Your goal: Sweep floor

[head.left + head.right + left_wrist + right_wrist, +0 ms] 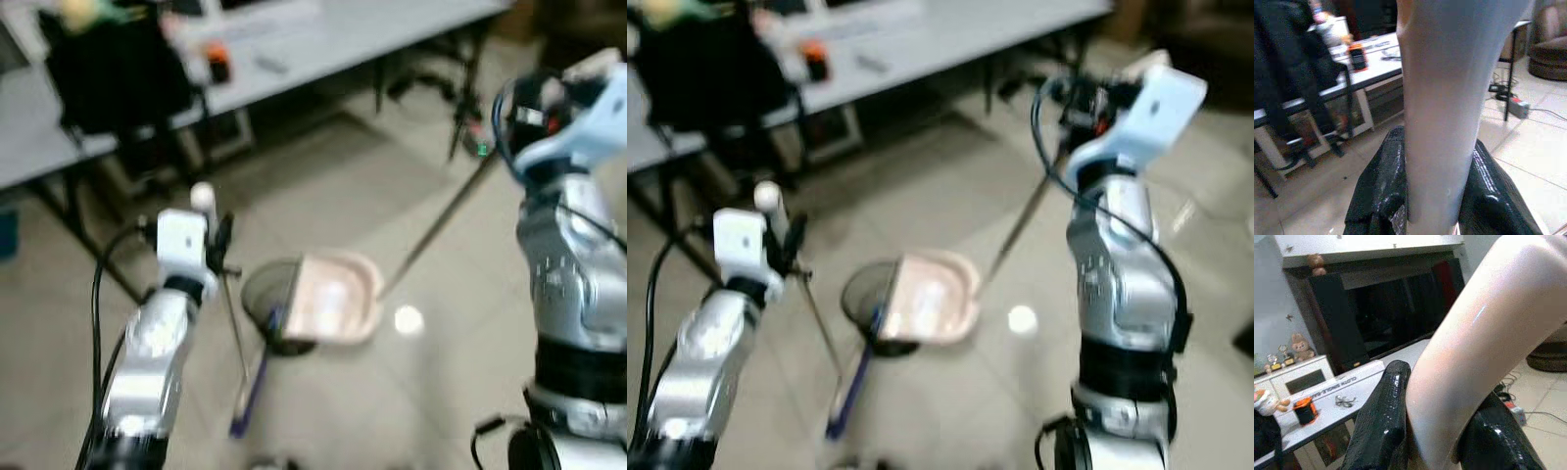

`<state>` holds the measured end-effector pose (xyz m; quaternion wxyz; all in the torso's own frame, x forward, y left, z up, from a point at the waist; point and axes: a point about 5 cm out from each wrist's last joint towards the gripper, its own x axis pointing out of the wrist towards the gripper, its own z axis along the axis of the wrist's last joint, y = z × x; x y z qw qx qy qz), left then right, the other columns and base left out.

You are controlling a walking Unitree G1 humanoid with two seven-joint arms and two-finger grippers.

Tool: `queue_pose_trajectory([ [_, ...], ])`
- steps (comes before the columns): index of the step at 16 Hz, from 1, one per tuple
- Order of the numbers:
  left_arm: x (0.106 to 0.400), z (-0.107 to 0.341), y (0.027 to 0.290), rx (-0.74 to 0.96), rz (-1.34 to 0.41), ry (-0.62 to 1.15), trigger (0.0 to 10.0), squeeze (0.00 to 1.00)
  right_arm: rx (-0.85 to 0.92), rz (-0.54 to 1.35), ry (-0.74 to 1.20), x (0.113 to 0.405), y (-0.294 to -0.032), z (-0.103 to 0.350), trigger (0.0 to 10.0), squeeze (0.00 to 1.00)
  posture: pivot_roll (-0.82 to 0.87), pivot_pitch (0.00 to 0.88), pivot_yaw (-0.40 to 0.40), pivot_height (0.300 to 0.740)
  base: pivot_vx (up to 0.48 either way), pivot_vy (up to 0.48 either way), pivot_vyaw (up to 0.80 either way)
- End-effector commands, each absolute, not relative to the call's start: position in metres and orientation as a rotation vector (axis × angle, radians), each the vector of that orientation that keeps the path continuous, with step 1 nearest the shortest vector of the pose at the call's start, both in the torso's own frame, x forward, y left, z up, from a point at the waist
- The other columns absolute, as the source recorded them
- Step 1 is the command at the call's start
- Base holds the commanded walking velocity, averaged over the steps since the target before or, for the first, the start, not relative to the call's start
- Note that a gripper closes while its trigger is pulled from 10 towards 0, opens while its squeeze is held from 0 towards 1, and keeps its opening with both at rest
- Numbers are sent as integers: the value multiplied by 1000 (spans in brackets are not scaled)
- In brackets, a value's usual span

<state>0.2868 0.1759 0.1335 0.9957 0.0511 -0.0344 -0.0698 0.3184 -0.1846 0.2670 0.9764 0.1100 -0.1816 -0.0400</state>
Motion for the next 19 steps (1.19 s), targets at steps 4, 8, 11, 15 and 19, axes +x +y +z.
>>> queue_pose_trajectory([
  [4, 287, 140, 184, 147, -123, -85, 10000, 0, 283, -84, -431, 315, -182, 277, 10000, 0, -6, 70, 103, 740, 402, 0, 136],
  [8, 287, 140, 185, 146, -126, -82, 10000, 0, 282, -119, -439, 315, -189, 276, 10000, 0, -6, 73, 105, 740, 403, 0, 0],
  [11, 287, 140, 185, 146, -124, -81, 10000, 0, 280, -142, -445, 315, -192, 276, 10000, 0, -6, 76, 106, 740, 391, 0, 0],
  [15, 287, 138, 186, 138, -116, -75, 10000, 0, 245, -138, -461, 314, -193, 278, 10000, 0, -9, 80, 107, 740, 0, 0, 0],
  [19, 288, 137, 186, 134, -109, -73, 10000, 0, 131, -66, -493, 316, -184, 281, 10000, 0, -11, 85, 104, 740, 0, 0, 0],
])
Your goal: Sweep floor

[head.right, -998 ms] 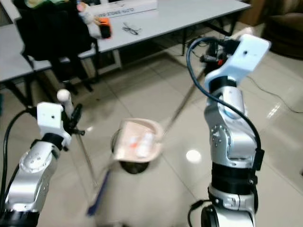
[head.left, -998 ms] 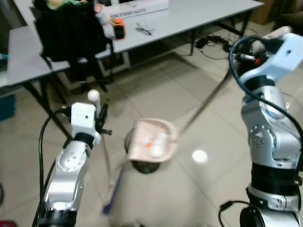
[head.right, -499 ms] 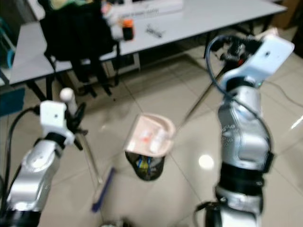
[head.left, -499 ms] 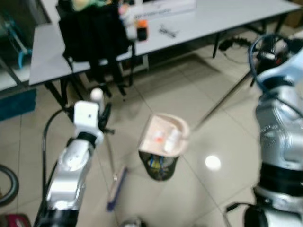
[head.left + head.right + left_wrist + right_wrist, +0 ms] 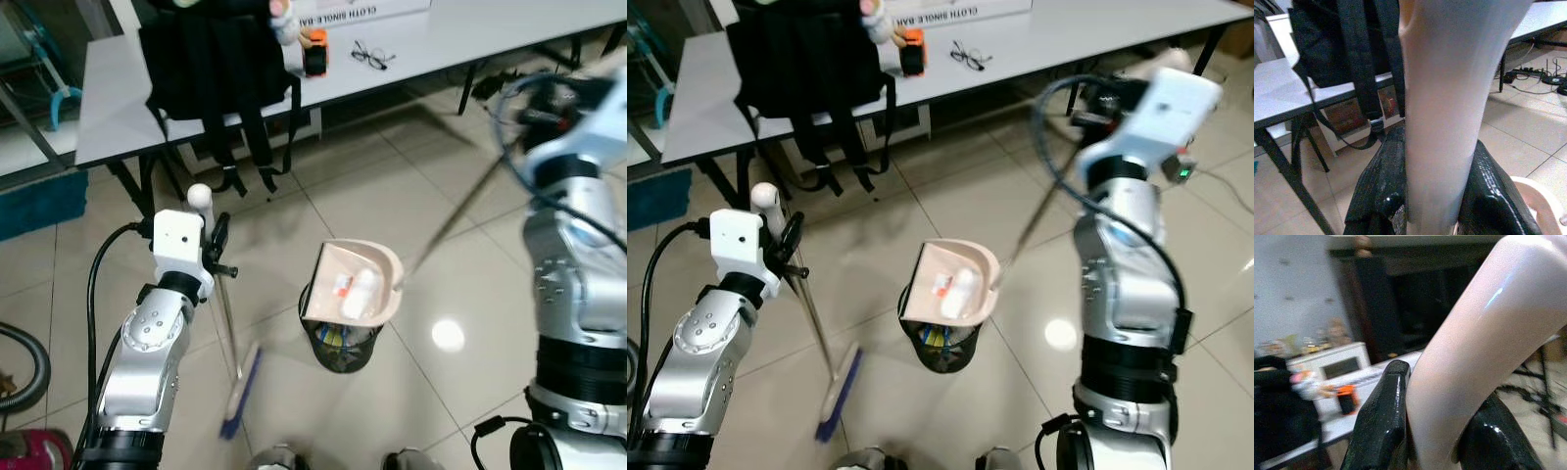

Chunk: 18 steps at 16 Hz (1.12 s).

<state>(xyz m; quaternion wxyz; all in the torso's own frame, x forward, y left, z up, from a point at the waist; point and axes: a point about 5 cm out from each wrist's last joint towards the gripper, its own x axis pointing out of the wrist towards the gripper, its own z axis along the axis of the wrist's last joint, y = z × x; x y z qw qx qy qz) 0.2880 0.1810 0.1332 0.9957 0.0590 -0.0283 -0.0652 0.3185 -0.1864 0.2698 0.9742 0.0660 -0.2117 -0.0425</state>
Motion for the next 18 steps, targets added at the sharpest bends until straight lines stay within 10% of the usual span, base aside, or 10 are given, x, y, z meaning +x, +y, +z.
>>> queue_pose_trajectory([
  [1, 288, 137, 186, 134, -108, -72, 10000, 0, 114, -57, -497, 316, -183, 282, 10000, 0, -11, 85, 104, 740, 0, 0, 0],
  [18, 288, 135, 183, 132, -127, -62, 10000, 0, -477, 684, -606, 286, -86, 246, 10000, 0, -9, 91, 106, 740, 0, 0, 0],
])
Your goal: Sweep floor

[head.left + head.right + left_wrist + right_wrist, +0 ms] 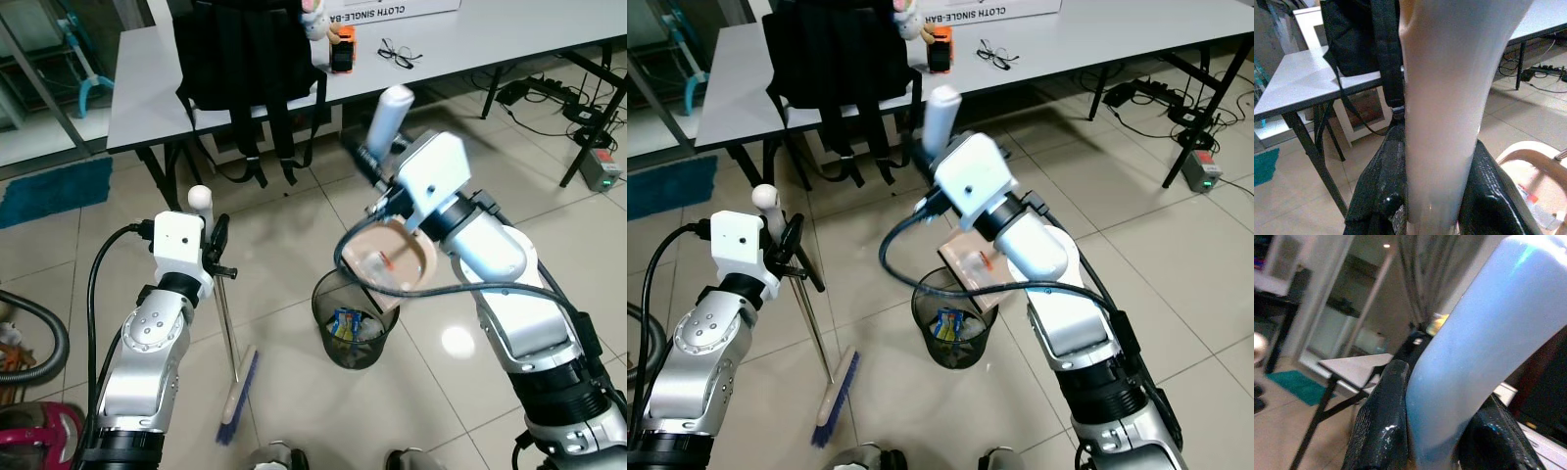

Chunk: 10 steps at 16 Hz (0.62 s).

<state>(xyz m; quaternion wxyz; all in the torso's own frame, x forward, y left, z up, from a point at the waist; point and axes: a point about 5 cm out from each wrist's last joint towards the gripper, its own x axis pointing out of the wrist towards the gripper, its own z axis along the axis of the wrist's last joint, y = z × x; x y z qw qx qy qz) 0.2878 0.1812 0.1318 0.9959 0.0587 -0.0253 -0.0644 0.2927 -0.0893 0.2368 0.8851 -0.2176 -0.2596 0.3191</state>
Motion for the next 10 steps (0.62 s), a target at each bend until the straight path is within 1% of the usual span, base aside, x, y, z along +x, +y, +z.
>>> queue_pose_trajectory([
  [1, 289, 135, 183, 132, -127, -62, 10000, 0, -489, 712, -604, 284, -83, 243, 10000, 0, -9, 91, 105, 740, 0, 0, 0],
  [10, 289, 134, 182, 132, -131, -62, 10000, 0, -520, 753, -643, 281, -81, 247, 10000, 0, -11, 90, 105, 740, 0, 0, 0],
])
